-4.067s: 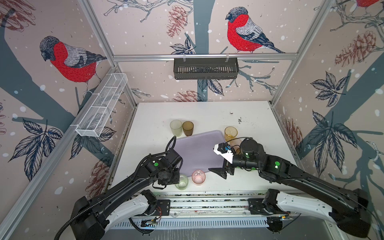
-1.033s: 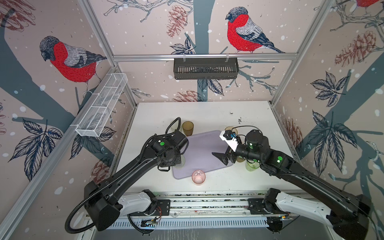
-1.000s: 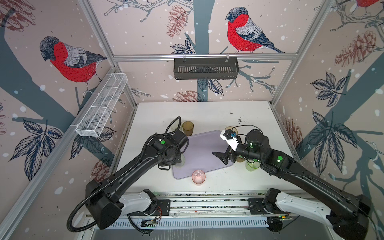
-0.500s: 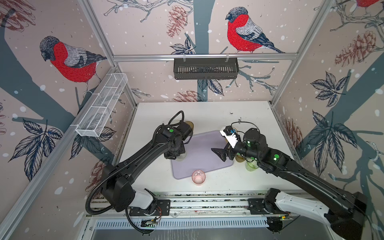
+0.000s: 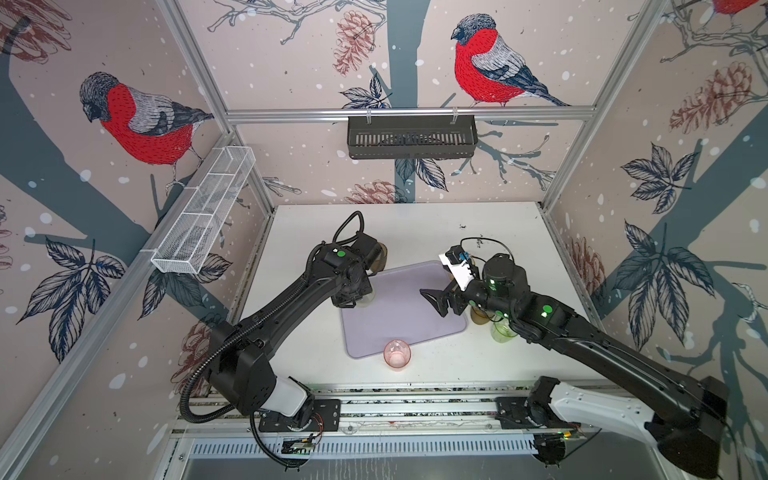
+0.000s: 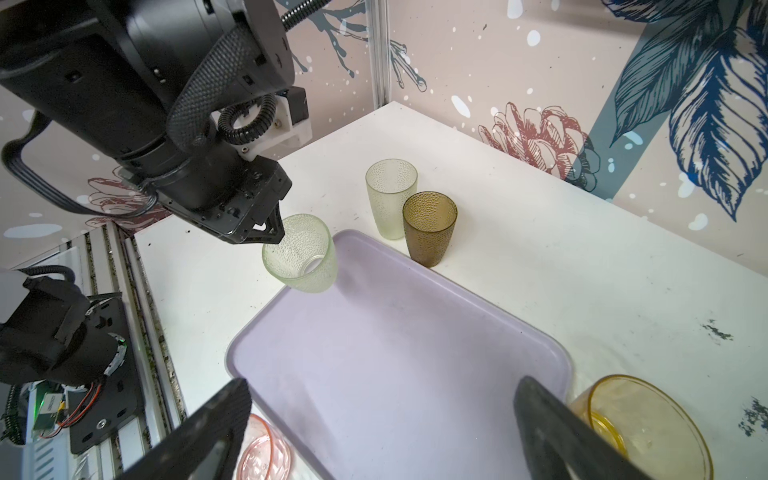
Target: Place the glasses into the tray
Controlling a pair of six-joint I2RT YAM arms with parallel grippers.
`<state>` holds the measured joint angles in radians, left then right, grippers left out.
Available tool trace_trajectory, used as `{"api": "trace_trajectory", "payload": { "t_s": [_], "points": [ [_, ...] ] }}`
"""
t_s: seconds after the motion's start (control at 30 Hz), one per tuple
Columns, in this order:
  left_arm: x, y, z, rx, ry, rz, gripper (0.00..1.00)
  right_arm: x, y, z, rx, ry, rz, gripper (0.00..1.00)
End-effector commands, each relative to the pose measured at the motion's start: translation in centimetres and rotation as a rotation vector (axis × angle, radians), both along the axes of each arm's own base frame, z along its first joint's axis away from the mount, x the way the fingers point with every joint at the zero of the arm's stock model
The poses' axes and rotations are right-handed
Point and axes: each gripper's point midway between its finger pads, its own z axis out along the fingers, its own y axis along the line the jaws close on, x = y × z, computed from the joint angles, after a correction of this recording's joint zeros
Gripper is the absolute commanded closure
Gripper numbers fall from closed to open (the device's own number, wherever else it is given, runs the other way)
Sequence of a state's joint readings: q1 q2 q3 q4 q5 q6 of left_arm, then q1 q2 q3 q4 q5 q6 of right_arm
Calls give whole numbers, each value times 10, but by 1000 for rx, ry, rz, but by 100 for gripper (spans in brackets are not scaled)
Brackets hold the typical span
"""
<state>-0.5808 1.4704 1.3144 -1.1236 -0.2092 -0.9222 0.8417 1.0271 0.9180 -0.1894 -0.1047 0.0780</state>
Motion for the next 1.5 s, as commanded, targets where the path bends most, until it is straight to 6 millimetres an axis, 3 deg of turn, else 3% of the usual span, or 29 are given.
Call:
{"api": "trace_trajectory", "payload": {
  "t_s": [0.0, 0.77, 1.47],
  "points": [
    [3, 3, 0, 3, -7, 0, 100, 6, -2, 6, 7, -15, -31, 0],
    [21, 22, -3, -19, -32, 16, 100, 7, -7, 9, 19, -3, -61, 0],
    [43, 34, -22, -5, -19, 13, 100, 12, -4, 17, 1, -16, -63, 0]
  ]
}}
